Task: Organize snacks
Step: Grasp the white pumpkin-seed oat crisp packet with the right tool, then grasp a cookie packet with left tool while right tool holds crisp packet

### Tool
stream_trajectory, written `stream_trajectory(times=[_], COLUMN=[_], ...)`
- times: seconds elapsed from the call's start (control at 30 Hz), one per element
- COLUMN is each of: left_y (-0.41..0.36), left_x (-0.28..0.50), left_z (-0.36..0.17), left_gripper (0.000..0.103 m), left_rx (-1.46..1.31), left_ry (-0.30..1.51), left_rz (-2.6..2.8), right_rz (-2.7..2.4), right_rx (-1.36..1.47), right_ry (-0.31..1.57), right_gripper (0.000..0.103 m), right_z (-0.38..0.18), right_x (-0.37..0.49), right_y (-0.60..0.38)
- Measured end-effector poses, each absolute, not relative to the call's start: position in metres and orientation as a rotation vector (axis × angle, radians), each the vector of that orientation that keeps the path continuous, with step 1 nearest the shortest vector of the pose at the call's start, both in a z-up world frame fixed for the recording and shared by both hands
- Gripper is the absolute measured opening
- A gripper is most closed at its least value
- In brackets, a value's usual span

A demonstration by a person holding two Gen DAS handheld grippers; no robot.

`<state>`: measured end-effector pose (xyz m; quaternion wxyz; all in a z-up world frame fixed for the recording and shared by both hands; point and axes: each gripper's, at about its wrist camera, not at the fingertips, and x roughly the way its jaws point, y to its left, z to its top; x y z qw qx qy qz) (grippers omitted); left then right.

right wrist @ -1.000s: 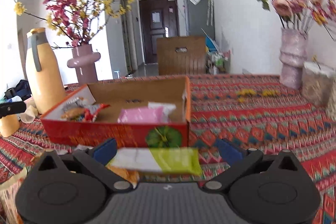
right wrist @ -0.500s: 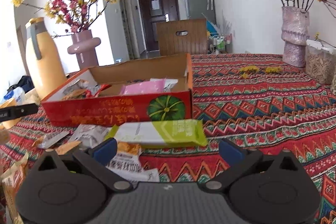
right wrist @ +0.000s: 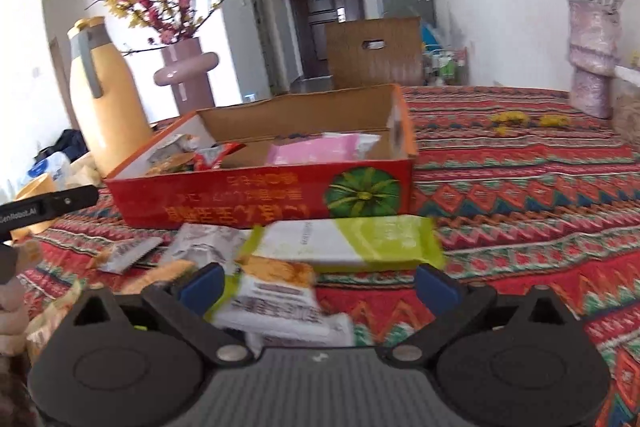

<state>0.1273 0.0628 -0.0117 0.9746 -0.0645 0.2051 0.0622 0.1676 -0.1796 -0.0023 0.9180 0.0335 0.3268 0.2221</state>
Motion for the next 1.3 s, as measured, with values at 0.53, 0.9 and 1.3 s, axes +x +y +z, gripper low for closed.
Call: stream_trajectory(times=[0.53,0.9,1.3], left_y=[0.056,0.050,0.035], left_x=[0.134,0.173,0.199], left_z=[-0.012,-0.020,-0.045], left_gripper=[0.103,0.103,0.103], left_rx=[-0.101,-0.130,-0.057], left_ry=[0.493,0.767,0.876], left_rz=[0.143,0.152,0.200], right_rz=[0.485,0.382,0.377], right_rx=[0.168,0.111,0.193], right_ry=[0.662,0.497,0.542], right_gripper=[0.040,0.040,0.040], right_z=[0.002,0.025,-0.010], right_x=[0.159,0.177,0.199], right_y=[-0.198,-0.219,-0.227])
